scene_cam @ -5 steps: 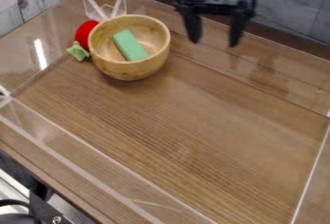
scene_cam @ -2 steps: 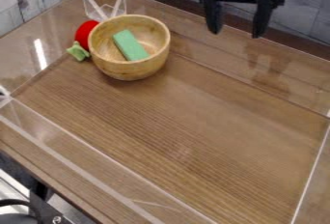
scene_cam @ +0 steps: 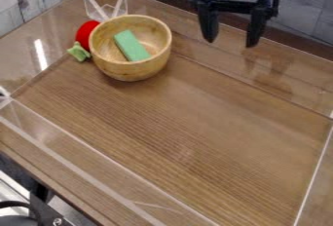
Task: Put the green stick in the brown bowl
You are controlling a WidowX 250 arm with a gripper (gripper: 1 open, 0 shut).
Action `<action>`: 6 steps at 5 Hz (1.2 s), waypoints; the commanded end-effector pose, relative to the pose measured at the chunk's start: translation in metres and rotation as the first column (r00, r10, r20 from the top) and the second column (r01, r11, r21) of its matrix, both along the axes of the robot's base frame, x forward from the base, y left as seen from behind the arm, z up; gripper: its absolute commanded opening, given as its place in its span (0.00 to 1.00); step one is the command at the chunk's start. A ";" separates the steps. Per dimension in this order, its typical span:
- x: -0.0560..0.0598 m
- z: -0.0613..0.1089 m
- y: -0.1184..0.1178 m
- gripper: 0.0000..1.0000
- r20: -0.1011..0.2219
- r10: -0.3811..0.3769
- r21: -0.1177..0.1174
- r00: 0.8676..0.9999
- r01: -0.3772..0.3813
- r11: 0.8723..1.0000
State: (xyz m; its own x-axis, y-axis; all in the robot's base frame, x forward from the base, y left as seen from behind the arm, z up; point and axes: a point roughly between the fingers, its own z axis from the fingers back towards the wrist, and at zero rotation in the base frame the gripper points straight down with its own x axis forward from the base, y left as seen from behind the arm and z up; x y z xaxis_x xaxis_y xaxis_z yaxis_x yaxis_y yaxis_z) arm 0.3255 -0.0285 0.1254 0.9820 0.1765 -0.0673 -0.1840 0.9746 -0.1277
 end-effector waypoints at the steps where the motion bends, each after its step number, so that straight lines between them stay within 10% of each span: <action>1: 0.002 0.026 -0.007 1.00 0.086 0.009 0.000 0.996 -0.009 1.000; 4: 0.007 0.027 0.002 1.00 0.122 0.179 0.006 0.976 -0.181 0.983; 5: 0.005 0.017 0.005 0.00 0.128 0.199 0.015 0.972 -0.203 0.979; 6: 0.014 0.008 0.014 1.00 0.135 0.085 0.027 0.987 -0.089 0.996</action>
State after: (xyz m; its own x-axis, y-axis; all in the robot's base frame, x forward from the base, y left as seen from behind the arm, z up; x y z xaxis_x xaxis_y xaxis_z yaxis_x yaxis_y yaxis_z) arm 0.3297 -0.0154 0.1140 0.9647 0.2633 0.0029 -0.2615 0.9591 -0.1081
